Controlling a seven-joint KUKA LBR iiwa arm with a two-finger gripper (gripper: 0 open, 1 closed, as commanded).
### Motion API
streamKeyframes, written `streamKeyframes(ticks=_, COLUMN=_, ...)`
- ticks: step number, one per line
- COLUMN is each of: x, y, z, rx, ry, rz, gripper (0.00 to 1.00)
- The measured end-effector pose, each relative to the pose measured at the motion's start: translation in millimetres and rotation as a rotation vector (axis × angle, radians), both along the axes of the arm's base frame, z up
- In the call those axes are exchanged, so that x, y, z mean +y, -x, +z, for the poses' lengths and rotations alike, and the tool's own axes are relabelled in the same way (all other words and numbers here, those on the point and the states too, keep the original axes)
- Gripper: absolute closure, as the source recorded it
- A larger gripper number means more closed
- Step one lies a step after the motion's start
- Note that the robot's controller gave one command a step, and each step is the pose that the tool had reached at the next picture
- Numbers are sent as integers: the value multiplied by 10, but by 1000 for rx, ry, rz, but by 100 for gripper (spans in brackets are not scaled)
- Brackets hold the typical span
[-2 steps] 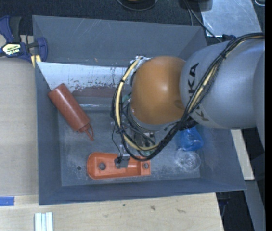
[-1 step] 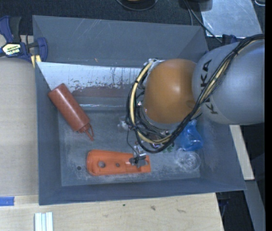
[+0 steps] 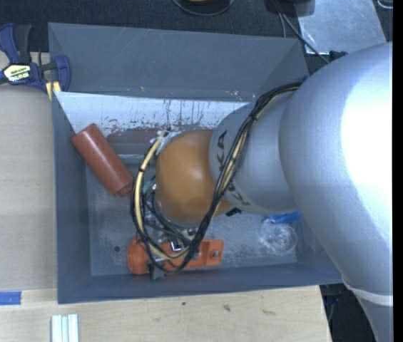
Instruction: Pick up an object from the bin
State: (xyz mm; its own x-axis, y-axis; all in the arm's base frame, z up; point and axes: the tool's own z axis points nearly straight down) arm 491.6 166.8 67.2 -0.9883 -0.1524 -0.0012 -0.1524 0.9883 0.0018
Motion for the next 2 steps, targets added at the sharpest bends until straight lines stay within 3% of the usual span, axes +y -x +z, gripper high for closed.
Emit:
streamKeyframes(ticks=1, x=-877, y=-83, z=37, rx=-5, ry=2, rz=-117, gripper=100)
streamKeyframes(ticks=2, x=-877, y=-83, z=37, rx=-5, ry=2, rz=-118, gripper=100)
